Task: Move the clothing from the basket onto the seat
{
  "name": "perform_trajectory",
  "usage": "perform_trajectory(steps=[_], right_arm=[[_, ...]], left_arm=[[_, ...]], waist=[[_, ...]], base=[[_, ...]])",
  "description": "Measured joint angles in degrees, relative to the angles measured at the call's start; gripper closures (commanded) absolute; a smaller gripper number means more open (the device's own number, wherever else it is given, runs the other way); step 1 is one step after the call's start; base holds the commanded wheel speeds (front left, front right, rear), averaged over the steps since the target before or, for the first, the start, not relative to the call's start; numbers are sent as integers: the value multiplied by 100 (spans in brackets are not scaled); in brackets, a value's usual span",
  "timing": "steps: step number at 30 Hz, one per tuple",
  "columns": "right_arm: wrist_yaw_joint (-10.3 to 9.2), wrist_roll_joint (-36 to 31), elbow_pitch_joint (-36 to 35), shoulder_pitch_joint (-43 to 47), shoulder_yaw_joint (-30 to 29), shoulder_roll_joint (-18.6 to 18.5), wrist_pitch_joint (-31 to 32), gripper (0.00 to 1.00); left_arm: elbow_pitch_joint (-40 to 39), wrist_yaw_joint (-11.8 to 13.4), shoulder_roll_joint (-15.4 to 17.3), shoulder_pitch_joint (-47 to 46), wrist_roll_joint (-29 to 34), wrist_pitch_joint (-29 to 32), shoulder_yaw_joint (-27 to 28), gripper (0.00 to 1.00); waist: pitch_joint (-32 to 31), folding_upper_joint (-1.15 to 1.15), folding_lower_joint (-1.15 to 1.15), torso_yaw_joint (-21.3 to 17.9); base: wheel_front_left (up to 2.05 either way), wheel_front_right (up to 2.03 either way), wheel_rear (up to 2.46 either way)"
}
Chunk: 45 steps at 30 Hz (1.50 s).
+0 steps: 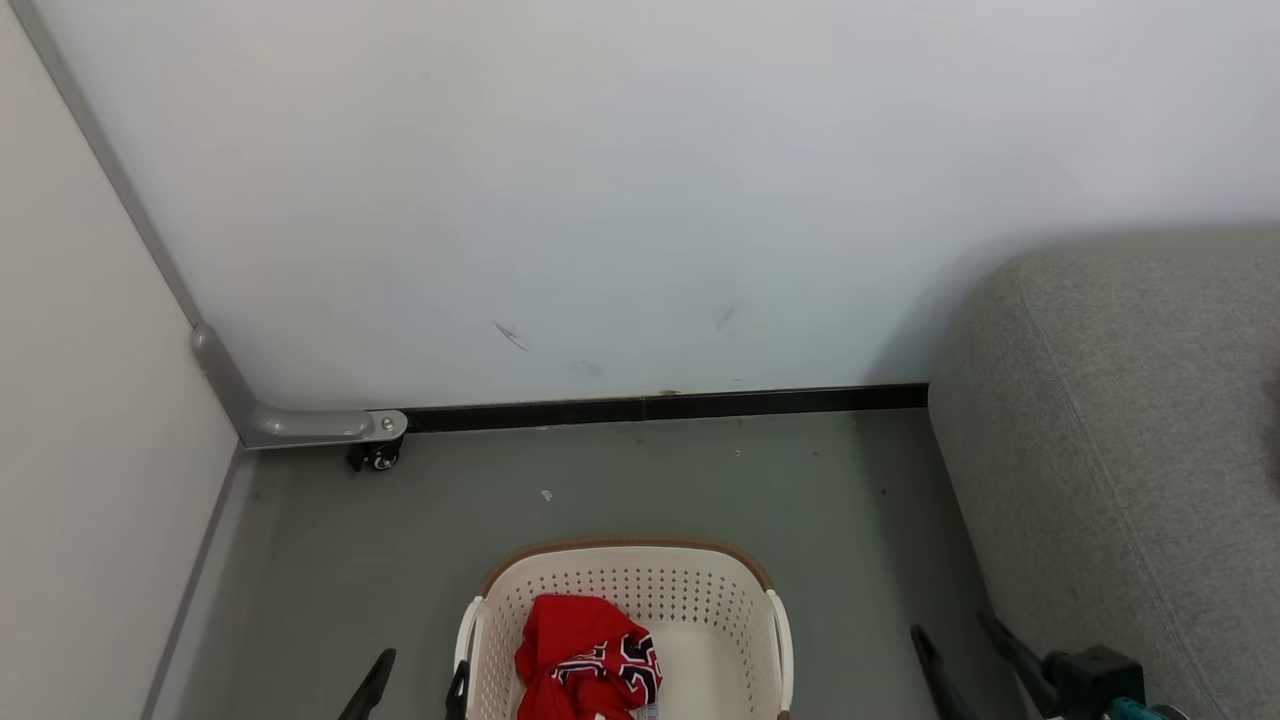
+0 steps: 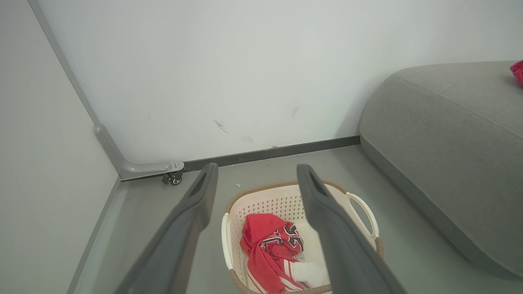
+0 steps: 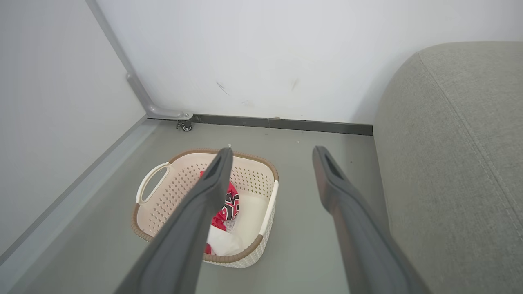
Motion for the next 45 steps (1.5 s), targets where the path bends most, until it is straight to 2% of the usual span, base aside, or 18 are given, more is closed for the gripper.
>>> perform_trajectory(steps=[10, 14, 23, 34, 40, 45], right_arm=[[0, -93, 96, 270, -210, 43, 0, 0], [0, -127, 71, 419, -514, 90, 0, 0], [0, -353, -121, 574, -720, 116, 1, 0], [0, -393, -436, 574, -827, 130, 2, 0], [0, -267, -664, 572, -782, 135, 5, 0], [0, -176, -898, 547, -737, 135, 4, 0]], left_arm=[[126, -129, -14, 3, 27, 0, -126, 0], [198, -242, -15, 4, 93, 0, -260, 0], [492, -426, 10, -68, 322, 0, -454, 0], [920, -557, 114, -645, 459, 1, -690, 0], [973, -573, 118, -1090, 487, 0, -658, 0], [1384, -600, 137, -1355, 477, 0, -602, 0]], waist=[[147, 0, 0, -59], [275, 0, 0, -98], [589, 0, 0, -186], [1103, 0, 0, -365], [1441, 0, 0, -498], [1750, 0, 0, -631]], base=[[0, 0, 0], [0, 0, 0], [0, 0, 0], [0, 0, 0], [0, 0, 0], [0, 0, 0]])
